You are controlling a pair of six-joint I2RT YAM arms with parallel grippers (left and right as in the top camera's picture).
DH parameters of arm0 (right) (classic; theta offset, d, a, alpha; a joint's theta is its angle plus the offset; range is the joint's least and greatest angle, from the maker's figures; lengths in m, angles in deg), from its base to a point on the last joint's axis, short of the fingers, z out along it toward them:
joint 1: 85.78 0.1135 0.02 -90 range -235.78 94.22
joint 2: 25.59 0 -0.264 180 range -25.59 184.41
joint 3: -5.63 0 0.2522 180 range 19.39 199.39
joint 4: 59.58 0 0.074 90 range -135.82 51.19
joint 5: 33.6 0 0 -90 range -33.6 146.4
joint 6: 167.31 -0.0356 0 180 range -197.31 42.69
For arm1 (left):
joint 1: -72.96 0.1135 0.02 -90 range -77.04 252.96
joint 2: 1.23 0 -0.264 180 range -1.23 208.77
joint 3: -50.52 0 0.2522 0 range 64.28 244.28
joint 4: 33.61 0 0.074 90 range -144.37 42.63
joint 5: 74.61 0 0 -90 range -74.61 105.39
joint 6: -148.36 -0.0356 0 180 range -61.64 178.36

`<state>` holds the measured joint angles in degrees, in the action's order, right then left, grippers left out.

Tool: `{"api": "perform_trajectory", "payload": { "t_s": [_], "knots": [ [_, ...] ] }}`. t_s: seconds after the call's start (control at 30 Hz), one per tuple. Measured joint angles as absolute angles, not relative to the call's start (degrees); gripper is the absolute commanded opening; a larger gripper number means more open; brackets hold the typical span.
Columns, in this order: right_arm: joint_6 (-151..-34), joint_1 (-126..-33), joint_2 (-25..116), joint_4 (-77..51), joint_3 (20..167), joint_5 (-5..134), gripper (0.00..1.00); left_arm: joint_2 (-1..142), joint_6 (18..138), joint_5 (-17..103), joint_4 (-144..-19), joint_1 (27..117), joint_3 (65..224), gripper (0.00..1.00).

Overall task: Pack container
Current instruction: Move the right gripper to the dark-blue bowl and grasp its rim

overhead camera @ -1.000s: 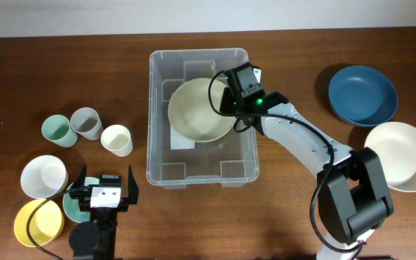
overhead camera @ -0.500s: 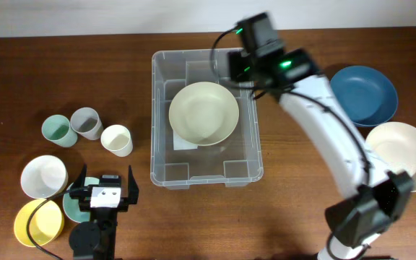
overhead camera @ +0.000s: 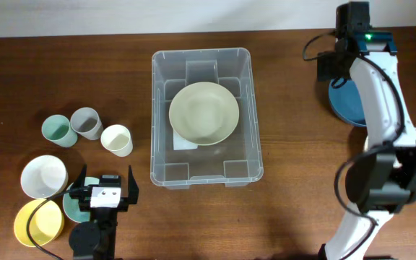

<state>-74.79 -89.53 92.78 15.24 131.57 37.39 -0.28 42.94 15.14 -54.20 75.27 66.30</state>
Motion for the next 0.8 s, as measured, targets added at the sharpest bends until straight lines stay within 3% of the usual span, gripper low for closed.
{"api": "perform_trajectory", "payload": {
  "t_s": [0.53,0.7,0.8],
  "knots": [
    [-73.0,-94.7,110.8,9.9,131.4,38.1,0.89,-0.3,42.9,15.1,-54.2,75.3,66.3,1.00],
    [-72.8,-95.0,111.1,7.7,131.4,38.2,0.66,-0.3,42.9,15.1,-54.2,75.3,66.3,1.00],
    [-72.7,-95.0,111.5,7.0,131.4,38.4,0.45,-0.3,42.9,15.1,-54.2,75.3,66.3,1.00]
  ]
}}
